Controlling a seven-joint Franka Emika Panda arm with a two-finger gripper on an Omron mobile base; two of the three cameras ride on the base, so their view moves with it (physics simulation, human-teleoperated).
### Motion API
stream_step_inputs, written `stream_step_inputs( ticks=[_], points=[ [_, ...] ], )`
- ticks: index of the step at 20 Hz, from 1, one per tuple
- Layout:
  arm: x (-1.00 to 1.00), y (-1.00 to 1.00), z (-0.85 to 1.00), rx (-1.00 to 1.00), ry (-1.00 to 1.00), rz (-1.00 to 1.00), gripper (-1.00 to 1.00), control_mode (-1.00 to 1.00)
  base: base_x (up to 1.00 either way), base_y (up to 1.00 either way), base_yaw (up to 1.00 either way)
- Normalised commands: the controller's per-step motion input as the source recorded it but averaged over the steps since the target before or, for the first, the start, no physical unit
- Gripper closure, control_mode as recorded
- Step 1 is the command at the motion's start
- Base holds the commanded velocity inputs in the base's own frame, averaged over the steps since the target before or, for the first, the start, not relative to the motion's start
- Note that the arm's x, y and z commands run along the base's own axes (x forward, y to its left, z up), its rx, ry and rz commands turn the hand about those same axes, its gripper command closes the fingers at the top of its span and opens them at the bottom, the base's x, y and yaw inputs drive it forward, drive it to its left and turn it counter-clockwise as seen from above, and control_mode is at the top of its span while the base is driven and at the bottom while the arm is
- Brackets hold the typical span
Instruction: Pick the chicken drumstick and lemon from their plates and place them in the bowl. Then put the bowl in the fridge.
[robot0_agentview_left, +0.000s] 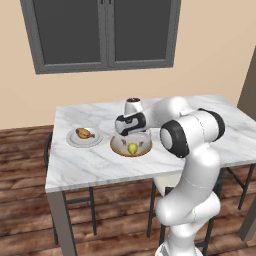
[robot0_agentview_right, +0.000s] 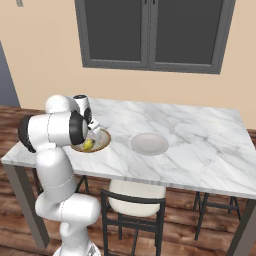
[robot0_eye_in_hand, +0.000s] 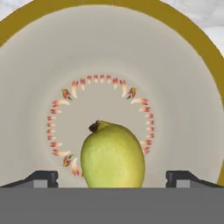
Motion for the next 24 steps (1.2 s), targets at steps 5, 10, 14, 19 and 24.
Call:
stream_step_inputs(
  ticks=[5, 10, 14, 19, 24],
  points=[
    [-0.16, 0.15, 0.43, 0.00, 0.00, 0.07, -1.00, -1.00, 0.00, 0.00, 0.00],
    [-0.32, 0.31, 0.30, 0.00, -0.01, 0.25, -1.00, -1.00, 0.00, 0.00, 0.00],
    [-0.16, 0.34, 0.22, -0.05, -0.02, 0.38, -1.00, -1.00, 0.00, 0.00, 0.00],
    [-0.10, 0.29, 0.22, -0.09, -0.09, 0.46, -1.00, -1.00, 0.00, 0.00, 0.00],
    [-0.01, 0.28, 0.18, -0.08, -0.08, 0.43, -1.00, -1.00, 0.00, 0.00, 0.00]
  ],
)
